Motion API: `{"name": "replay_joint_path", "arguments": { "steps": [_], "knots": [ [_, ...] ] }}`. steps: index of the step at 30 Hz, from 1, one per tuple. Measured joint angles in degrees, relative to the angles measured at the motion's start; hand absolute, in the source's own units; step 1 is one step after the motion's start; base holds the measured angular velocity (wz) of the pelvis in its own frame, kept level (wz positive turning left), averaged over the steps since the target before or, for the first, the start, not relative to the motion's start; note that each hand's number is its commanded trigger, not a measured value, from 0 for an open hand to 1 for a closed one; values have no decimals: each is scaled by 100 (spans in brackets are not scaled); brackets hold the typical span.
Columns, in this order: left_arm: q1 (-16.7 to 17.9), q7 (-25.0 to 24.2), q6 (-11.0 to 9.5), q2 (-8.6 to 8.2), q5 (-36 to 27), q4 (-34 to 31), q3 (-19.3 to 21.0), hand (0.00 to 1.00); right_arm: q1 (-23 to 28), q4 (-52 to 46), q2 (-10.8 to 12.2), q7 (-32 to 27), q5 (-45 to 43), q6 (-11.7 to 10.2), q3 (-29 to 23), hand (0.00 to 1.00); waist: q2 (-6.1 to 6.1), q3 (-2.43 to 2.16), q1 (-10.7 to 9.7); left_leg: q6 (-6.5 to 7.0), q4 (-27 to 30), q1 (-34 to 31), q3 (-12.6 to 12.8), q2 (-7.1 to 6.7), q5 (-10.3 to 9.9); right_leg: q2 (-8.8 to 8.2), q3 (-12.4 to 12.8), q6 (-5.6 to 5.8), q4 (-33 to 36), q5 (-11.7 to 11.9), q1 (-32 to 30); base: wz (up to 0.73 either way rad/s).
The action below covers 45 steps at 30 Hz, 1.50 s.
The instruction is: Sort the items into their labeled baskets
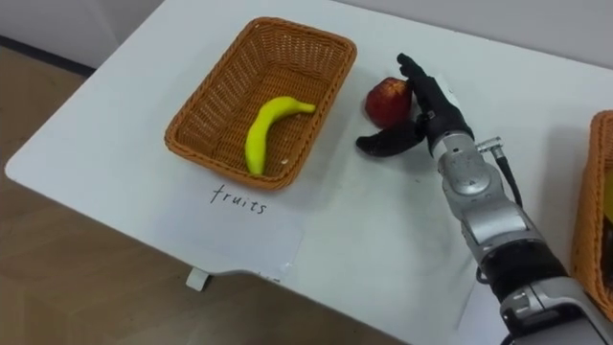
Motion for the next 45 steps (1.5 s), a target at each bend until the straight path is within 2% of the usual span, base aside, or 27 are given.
{"name": "replay_joint_path", "arguments": {
  "steps": [6,10,23,34,37,44,45],
  "knots": [
    [-10,-22,-9,14,-4,2,3,0,0,61,-24,0,-3,-58,-2,0,-47,11,-2,1,34,-6,7,-3,1,-1,-9,13,-22,-8,29,3],
    [-8,-30,-16,22,-6,5,3,0,-1,110,-35,2,-7,-120,-4,0,-47,13,-2,2,44,-8,7,-1,1,-5,-66,12,-27,-8,44,2],
    [6,-90,-19,37,14,-21,4,0,-82,303,-47,75,176,-266,-17,0,-34,18,8,2,37,-25,30,3,1,-4,-17,13,-9,-11,14,0],
    [4,-77,-12,31,3,-16,3,0,-224,513,-47,80,227,-270,-28,0,52,24,13,11,38,-14,34,3,7,-13,-61,13,-4,-10,41,0],
    [4,-85,-5,29,9,-11,4,0,-261,563,-47,81,103,-280,-30,0,103,45,12,11,28,-12,29,3,6,-12,-78,13,-4,-11,55,0],
    [21,-136,-3,29,13,-12,-2,0,-333,794,-47,111,-343,-374,-31,0,131,42,83,13,28,3,31,5,9,-8,-57,12,-13,-11,61,0],
    [20,-134,-3,29,13,-12,-2,0,-375,860,-47,115,-368,-377,-30,74,131,42,98,14,28,2,32,5,9,-7,-53,12,-14,-11,57,0]
  ]
}}
